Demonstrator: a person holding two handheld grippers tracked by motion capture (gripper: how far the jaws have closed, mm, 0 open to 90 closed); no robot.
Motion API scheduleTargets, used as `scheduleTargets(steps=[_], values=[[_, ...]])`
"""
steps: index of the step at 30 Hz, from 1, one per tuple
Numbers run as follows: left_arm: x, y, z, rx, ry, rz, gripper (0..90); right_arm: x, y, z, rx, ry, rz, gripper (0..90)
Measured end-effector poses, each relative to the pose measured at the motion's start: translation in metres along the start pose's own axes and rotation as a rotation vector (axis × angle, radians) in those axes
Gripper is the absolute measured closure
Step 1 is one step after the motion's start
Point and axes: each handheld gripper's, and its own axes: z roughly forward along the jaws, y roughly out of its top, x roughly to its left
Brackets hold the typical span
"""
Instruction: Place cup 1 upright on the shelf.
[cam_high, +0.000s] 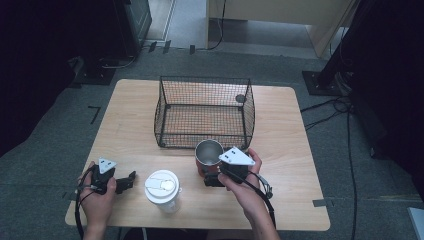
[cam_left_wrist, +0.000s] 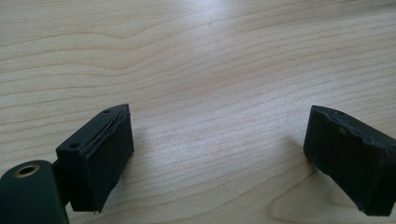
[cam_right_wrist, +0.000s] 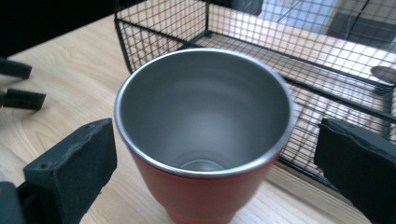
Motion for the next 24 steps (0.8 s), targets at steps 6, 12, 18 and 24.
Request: scheduleTargets(steps=[6, 12, 18, 24], values=[[0.001, 0.001, 0.001, -0.004, -0.007, -0.002, 9.2, 0.007, 0.004, 0.014, -0.001, -0.022, 0.019, 0.0], [0.0, 0.001, 0.001, 0.001, 0.001, 0.007, 9.2, 0.01, 0.002, 0.018, -0.005, -0.043, 0.007, 0.0], [0.0, 0.001, 0.001, 0.002, 0.003, 0.009, 9.2, 0.009, 0.002, 0.021, -0.011, -0.034, 0.04, 0.0], [0.0, 0.001, 0.001, 0.003, 0.003, 0.007, 9.2, 0.011, 0.002, 0.026, -0.022, -0.071, 0.042, 6.5]])
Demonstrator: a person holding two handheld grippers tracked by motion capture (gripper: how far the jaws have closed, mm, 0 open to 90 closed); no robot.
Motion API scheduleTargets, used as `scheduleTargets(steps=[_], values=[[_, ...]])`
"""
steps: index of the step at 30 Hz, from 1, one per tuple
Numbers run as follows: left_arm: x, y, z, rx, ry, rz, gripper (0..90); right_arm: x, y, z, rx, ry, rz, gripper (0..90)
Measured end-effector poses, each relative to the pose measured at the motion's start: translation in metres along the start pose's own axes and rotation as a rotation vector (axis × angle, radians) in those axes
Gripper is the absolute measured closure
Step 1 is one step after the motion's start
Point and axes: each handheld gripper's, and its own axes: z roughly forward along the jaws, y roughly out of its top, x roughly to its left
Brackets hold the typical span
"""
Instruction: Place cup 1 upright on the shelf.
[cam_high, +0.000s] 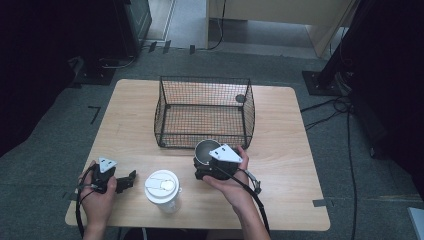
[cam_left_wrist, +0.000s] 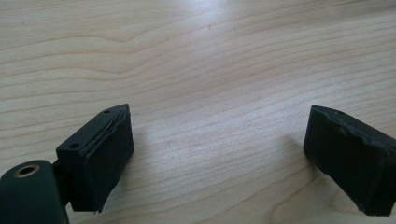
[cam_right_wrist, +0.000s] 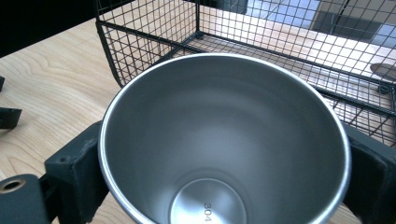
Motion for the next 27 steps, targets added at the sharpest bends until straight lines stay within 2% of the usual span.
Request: scheduleTargets(steps=[8, 18, 27], values=[[0.0, 0.0, 0.0, 0.0, 0.0, 0.0, 9.2, 0.003, 0.0, -0.001, -0.001, 0.008, -0.029, 7.3], [0.0, 0.001, 0.001, -0.002, 0.004, -0.007, 9.2, 0.005, 0.001, -0.002, 0.0, 0.031, -0.027, 7.5], [-0.001, 0.001, 0.001, -0.001, 0.005, -0.005, 9.2, 0.004, 0.011, -0.011, -0.045, 0.034, -0.024, 7.5]])
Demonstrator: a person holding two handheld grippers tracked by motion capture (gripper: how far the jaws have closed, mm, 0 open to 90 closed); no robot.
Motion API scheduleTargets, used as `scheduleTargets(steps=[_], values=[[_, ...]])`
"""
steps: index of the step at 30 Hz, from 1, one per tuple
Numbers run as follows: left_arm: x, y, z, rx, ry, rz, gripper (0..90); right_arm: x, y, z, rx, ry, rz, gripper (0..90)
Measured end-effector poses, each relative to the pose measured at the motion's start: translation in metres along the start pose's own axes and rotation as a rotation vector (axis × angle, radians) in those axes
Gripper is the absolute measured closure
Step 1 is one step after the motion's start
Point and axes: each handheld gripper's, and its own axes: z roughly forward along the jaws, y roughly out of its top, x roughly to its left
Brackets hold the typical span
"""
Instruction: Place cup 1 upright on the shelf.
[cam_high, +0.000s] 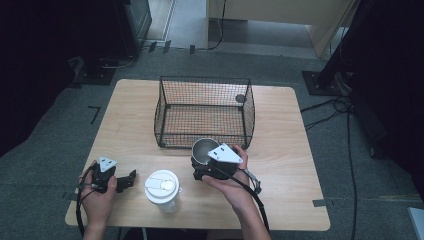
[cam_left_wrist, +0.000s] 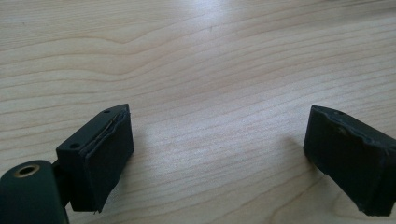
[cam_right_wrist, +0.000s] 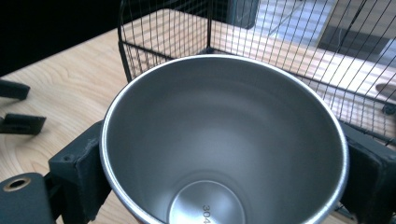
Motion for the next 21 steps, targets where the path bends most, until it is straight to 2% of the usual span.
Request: scheduleTargets(steps=[11, 21], values=[[0.0, 0.0, 0.0, 0.002, -0.001, 0.0, 9.2, -0.004, 0.019, -0.013, -0.116, -0.009, -0.002, 7.6], [0.0, 0.0, 0.0, -0.001, -0.003, -0.004, 9.2, -0.009, 0.038, -0.02, -0.246, -0.055, -0.008, 7.6]])
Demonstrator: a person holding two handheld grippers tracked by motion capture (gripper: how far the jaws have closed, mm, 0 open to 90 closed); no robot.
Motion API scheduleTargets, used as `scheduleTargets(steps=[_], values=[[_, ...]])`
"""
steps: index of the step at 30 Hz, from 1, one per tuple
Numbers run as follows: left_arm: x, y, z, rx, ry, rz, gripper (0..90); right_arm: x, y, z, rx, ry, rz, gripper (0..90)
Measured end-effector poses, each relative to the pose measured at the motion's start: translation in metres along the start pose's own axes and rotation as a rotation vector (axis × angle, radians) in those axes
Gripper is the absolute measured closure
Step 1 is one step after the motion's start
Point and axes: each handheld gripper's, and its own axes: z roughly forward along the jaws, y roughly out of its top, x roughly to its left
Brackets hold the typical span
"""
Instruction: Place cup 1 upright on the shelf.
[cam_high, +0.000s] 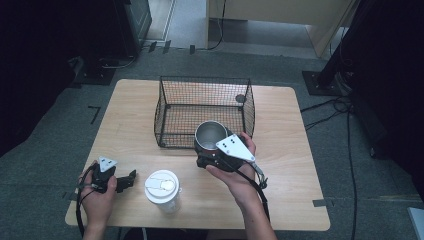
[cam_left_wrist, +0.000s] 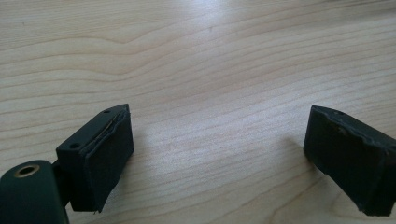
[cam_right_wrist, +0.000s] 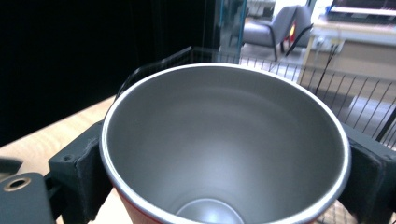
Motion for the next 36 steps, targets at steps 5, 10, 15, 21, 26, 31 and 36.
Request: scheduleTargets(steps=[5, 10, 15, 21, 26, 31, 36], values=[[0.0, 0.0, 0.0, -0.001, -0.001, -0.001, 9.2, -0.003, 0.011, 0.001, -0.036, -0.024, -0.019, 7.6], [0.0, 0.0, 0.0, 0.001, 0.001, 0.001, 9.2, -0.008, 0.02, 0.002, -0.084, -0.042, -0.016, 7.5], [0.0, 0.0, 0.0, 0.001, 0.002, 0.003, 9.2, -0.012, 0.027, 0.006, -0.125, -0.067, -0.011, 7.6], [0.0, 0.0, 0.0, 0.0, 0.002, 0.003, 9.2, -0.02, 0.036, 0.013, -0.141, -0.096, -0.022, 7.6], [0.0, 0.0, 0.0, 0.0, 0.002, 0.003, 9.2, -0.026, 0.043, 0.022, -0.154, -0.114, -0.023, 7.6], [0.0, 0.0, 0.0, -0.001, 0.003, 0.003, 9.2, -0.033, 0.047, 0.032, -0.152, -0.136, -0.031, 7.6], [0.0, 0.0, 0.0, -0.001, 0.003, 0.003, 9.2, -0.04, 0.049, 0.043, -0.148, -0.151, -0.03, 7.6]])
